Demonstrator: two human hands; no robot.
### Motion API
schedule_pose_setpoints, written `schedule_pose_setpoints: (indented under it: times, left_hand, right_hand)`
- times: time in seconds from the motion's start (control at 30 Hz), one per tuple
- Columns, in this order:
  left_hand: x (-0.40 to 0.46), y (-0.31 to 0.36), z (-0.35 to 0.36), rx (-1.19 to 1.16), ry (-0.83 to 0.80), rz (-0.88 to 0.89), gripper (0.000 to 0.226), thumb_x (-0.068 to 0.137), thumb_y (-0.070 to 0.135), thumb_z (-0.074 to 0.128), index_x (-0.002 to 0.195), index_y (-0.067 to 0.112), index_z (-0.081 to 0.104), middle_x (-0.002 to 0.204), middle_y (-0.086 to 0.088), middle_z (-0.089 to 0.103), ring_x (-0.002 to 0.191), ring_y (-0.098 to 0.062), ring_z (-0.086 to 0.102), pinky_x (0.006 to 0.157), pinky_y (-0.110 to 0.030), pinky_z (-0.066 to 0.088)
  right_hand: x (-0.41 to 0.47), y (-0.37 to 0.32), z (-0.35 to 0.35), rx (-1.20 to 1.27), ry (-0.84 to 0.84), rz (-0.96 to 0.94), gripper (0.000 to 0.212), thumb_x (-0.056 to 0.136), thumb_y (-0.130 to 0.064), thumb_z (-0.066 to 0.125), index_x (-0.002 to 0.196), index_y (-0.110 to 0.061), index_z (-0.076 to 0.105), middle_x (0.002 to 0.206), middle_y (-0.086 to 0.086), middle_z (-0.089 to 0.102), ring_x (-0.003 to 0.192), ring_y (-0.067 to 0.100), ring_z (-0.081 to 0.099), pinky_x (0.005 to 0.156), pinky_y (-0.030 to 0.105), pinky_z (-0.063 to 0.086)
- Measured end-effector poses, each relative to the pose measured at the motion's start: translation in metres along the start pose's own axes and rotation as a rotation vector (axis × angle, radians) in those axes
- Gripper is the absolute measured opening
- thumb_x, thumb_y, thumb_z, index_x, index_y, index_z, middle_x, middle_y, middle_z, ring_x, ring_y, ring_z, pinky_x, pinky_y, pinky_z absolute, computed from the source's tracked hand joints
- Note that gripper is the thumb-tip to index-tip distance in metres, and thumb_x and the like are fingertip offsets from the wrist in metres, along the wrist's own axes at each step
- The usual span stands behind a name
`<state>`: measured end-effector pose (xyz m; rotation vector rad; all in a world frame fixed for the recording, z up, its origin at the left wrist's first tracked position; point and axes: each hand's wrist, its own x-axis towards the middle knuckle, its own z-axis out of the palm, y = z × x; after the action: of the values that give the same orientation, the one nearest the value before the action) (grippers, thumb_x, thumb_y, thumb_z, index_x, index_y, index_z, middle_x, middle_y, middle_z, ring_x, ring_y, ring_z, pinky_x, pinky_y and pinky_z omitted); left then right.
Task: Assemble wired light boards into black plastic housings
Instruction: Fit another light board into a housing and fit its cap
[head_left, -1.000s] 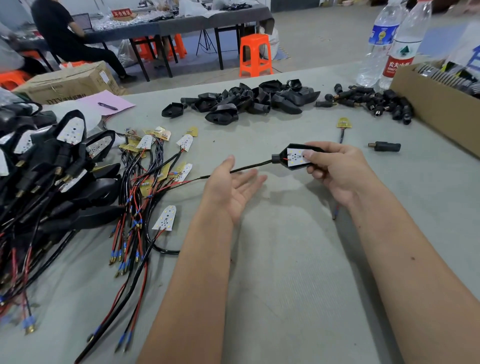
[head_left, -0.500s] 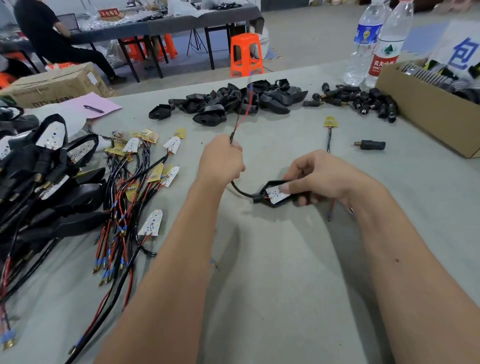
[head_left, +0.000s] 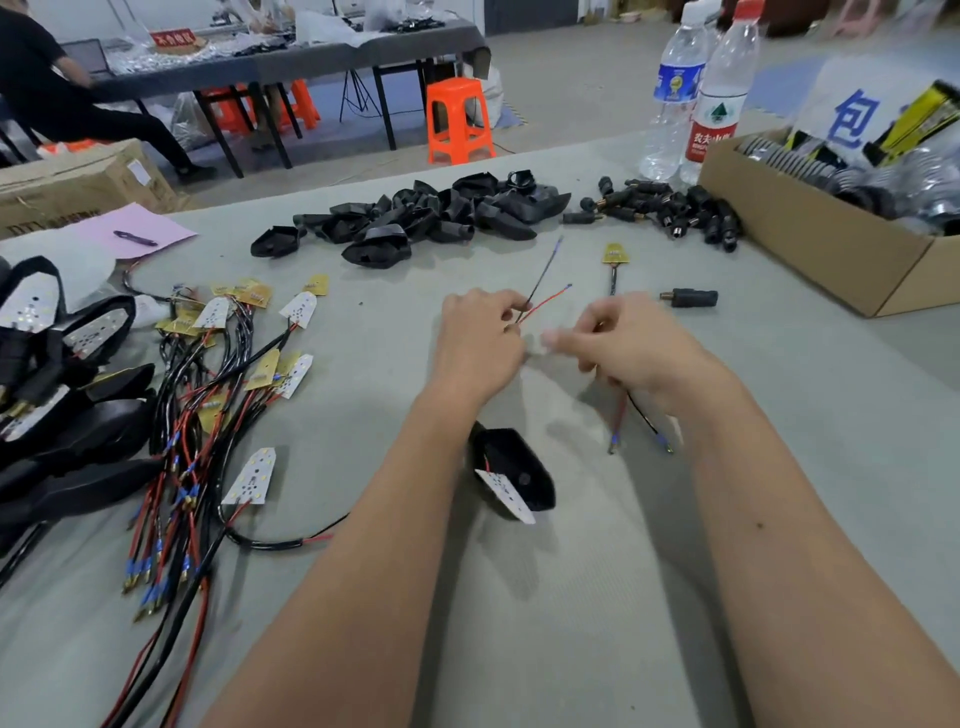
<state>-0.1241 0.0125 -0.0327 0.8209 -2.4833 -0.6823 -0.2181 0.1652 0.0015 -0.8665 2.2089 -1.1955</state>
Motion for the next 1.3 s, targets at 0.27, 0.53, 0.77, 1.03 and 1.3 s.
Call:
schedule_pose_setpoints:
  times: [0.27,0.53,0.77,1.03,1.3]
  left_hand:
    - [0.035,0.026,0.015,0.162,-0.069,-0.107,0.039,0.091,0.036,0.065,0.125,0.017,0.062,0.118,-0.009,0.065,0.116,-0.033,0.055,0.098,-0.039,0.045]
    - [0.051,0.043,0.019,-0.056,-0.15,-0.078,0.009,0.094,0.011,0.066,0.087,0.017,0.067,0.082,-0.003,0.06,0.085,-0.028,0.065,0.07,-0.03,0.047]
    - [0.019,0.012,-0.018,-0.911,-0.045,-0.295,0.017,0.099,0.002,0.056,0.087,0.012,0.062,0.079,-0.002,0.057,0.053,-0.008,0.036,0.047,-0.018,0.024]
    - [-0.034,-0.012,-0.033,-0.864,0.049,-0.265,0.018,0.101,0.016,0.062,0.085,0.013,0.069,0.059,0.013,0.047,0.044,-0.004,0.026,0.04,-0.017,0.02]
    - [-0.043,-0.027,-0.036,-0.804,0.066,-0.206,0.02,0.094,0.012,0.071,0.075,0.012,0.068,0.051,0.014,0.039,0.044,-0.003,0.028,0.041,-0.016,0.024]
  right_hand:
    - [0.042,0.051,-0.029,-0.547,0.61,0.065,0.038,0.096,-0.019,0.059,0.134,-0.021,0.06,0.141,0.012,0.05,0.131,0.038,0.035,0.097,0.038,0.037]
    - [0.046,0.064,-0.038,-0.48,0.619,0.042,0.035,0.1,-0.014,0.059,0.135,-0.017,0.064,0.13,0.014,0.062,0.126,0.037,0.045,0.101,0.039,0.038]
    - [0.04,0.017,-0.014,0.172,0.539,-0.151,0.024,0.099,-0.013,0.062,0.123,-0.015,0.065,0.102,0.007,0.068,0.09,0.021,0.066,0.087,0.039,0.055]
    - [0.02,-0.017,0.067,0.982,0.205,-0.025,0.016,0.101,-0.004,0.06,0.117,-0.006,0.056,0.077,0.007,0.065,0.059,0.014,0.061,0.059,0.024,0.056]
    - [0.022,-0.009,0.073,1.07,0.237,-0.012,0.024,0.102,-0.002,0.06,0.124,0.004,0.055,0.092,0.017,0.067,0.067,0.021,0.072,0.073,0.028,0.06]
